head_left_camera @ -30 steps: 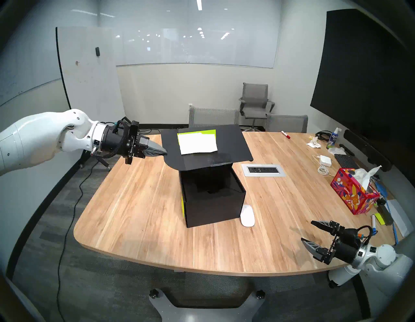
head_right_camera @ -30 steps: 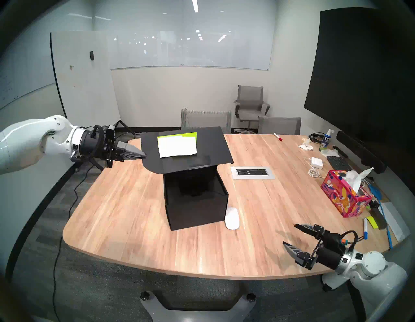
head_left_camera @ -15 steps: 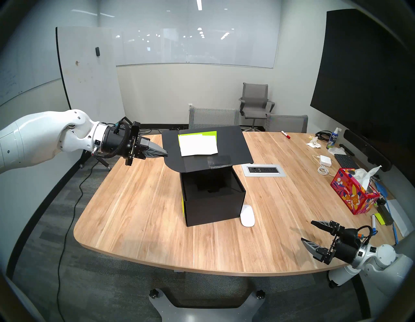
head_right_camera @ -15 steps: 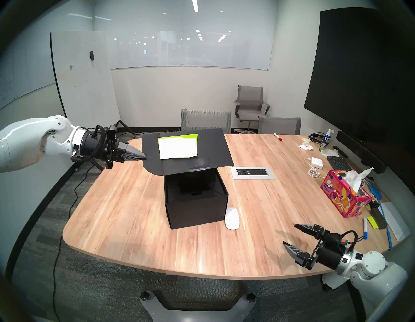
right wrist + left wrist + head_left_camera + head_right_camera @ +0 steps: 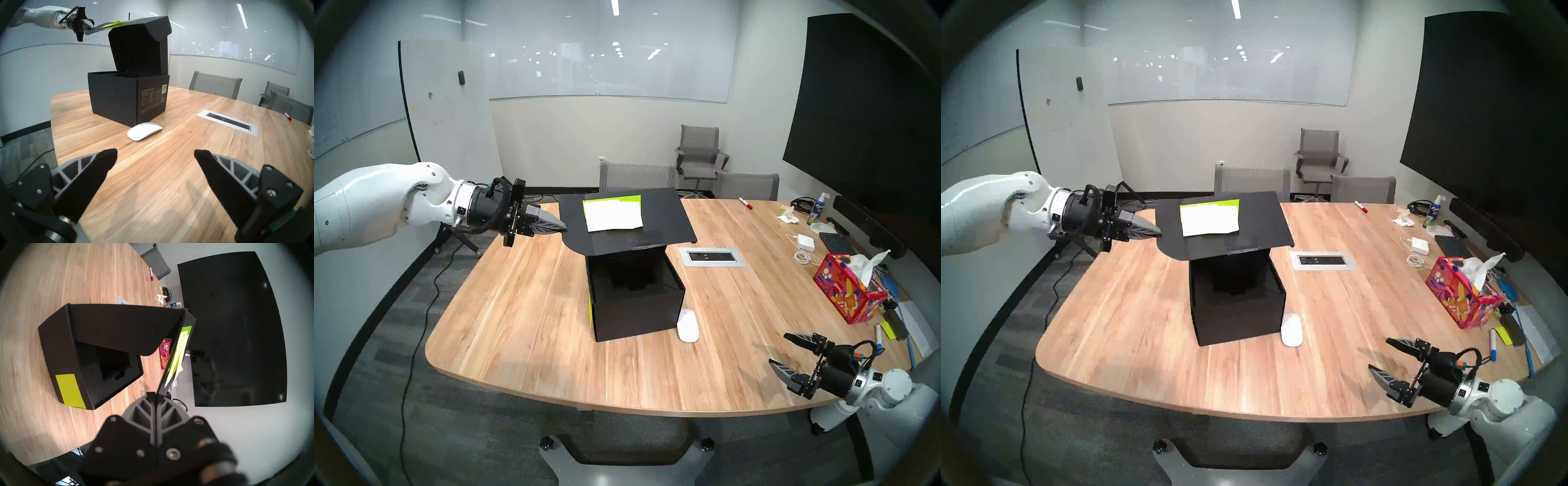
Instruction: Open the box and place the mouse inside
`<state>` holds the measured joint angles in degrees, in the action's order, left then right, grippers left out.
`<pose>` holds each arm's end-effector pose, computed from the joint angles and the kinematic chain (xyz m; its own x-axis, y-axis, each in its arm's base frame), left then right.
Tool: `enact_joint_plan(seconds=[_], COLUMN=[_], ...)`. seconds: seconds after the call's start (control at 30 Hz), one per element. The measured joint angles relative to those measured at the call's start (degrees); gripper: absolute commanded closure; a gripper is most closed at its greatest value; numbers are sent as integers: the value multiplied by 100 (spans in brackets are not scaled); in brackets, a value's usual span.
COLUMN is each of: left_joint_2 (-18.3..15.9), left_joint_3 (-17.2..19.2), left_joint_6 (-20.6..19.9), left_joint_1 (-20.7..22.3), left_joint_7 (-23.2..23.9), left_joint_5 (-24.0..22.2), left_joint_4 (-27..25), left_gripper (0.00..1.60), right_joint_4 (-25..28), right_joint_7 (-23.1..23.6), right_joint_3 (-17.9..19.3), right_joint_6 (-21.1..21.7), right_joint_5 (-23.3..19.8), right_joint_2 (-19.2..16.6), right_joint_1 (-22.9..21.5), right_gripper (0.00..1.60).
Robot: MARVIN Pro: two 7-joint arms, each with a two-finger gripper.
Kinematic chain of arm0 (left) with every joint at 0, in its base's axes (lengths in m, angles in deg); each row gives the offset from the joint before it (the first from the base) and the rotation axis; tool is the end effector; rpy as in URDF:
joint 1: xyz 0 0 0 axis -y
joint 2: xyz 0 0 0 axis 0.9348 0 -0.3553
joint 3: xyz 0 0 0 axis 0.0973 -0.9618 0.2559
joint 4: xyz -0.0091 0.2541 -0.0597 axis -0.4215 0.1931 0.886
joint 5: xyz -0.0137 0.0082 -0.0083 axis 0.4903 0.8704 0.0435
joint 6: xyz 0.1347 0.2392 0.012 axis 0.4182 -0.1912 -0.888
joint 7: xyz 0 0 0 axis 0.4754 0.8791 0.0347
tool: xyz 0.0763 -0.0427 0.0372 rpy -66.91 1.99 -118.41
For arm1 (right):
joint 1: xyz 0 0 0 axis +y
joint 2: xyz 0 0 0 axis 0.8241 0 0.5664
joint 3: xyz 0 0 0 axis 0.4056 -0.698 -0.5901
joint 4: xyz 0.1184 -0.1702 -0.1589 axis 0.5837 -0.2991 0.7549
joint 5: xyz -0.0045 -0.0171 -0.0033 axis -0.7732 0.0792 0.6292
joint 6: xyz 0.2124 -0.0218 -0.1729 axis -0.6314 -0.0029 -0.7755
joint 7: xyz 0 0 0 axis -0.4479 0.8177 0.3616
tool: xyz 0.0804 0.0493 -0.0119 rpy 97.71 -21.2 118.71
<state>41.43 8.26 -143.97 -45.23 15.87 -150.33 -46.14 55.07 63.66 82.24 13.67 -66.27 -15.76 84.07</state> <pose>0.4028 0.0868 -0.0553 0.9696 0.1689 0.1768 -0.0962 -0.4013 0.9109 0.2149 -0.1918 -0.2639 0.0860 0.2136 0.9731 0.6749 -0.7310 0.1009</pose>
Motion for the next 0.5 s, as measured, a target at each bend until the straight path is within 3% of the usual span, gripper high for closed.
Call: enact_joint_plan(seconds=[0.5], left_joint_2=[262], left_joint_3=[-148], left_joint_6=[0], left_joint_1=[119], left_joint_7=[-166], left_joint_5=[-383], left_joint_4=[188], left_gripper=[160], right_joint_4=[0], right_joint_7=[0], right_joint_3=[0], right_joint_6=[0], right_joint_5=[0], right_joint_2=[0], right_joint_1=[0], right_gripper=[0])
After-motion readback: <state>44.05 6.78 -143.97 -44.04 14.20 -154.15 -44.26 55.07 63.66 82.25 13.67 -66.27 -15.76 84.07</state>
